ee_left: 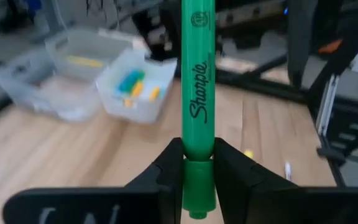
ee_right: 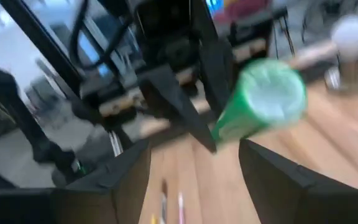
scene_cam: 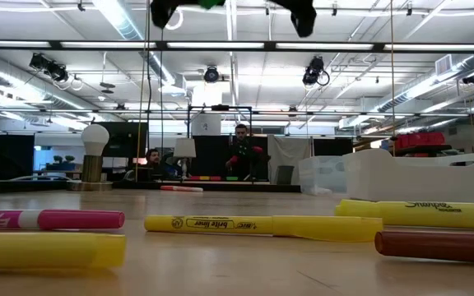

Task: Pick & Place Markers
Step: Put the green highlighter pen into the white bin, then put the yellow highlighter pen into the white bin

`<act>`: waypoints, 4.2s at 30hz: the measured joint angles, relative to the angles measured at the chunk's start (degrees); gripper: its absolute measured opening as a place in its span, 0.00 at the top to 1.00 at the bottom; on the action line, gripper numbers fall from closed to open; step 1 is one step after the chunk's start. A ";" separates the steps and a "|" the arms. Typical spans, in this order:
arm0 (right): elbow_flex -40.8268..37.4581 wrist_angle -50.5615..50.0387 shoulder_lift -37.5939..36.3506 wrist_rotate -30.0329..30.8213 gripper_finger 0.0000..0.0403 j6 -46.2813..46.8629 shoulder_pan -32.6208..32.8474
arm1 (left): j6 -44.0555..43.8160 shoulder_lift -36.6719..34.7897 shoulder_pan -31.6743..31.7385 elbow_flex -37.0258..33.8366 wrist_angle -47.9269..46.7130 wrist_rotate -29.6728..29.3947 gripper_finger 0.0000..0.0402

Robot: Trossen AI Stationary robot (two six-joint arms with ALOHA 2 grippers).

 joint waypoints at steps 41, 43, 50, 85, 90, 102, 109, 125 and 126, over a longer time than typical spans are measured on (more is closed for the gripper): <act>0.09 -5.24 -10.49 15.35 0.87 -3.38 -0.51 | 3.38 0.05 2.77 2.35 7.26 0.04 0.41; 0.11 -11.13 -12.87 16.84 0.87 -1.77 -0.53 | 2.43 0.05 3.21 2.35 7.29 0.06 0.35; 0.13 -31.27 -22.14 20.11 0.87 4.58 -0.66 | 1.60 0.05 3.82 2.35 7.48 0.21 0.28; -10.95 -76.72 -18.63 9.21 0.87 -5.54 -29.73 | 1.82 0.05 4.97 2.35 7.42 0.28 0.30; -16.33 -70.58 -18.45 6.67 0.86 -5.67 -29.94 | 1.54 0.05 5.02 2.35 7.44 0.27 0.30; -22.12 -61.76 -18.45 3.56 0.80 -6.87 -29.83 | 1.43 0.05 5.06 2.35 7.44 0.26 0.30; -20.22 -62.28 -18.45 3.55 0.66 -5.46 -29.83 | 1.40 0.05 5.06 2.35 7.42 0.23 0.30; 2.41 -72.88 -18.49 0.79 0.55 2.26 -27.67 | 1.38 0.05 5.04 2.35 7.42 0.23 0.30; 3.44 -72.08 -18.49 0.73 0.56 2.59 -26.38 | 1.38 0.05 5.04 2.35 7.42 0.23 0.30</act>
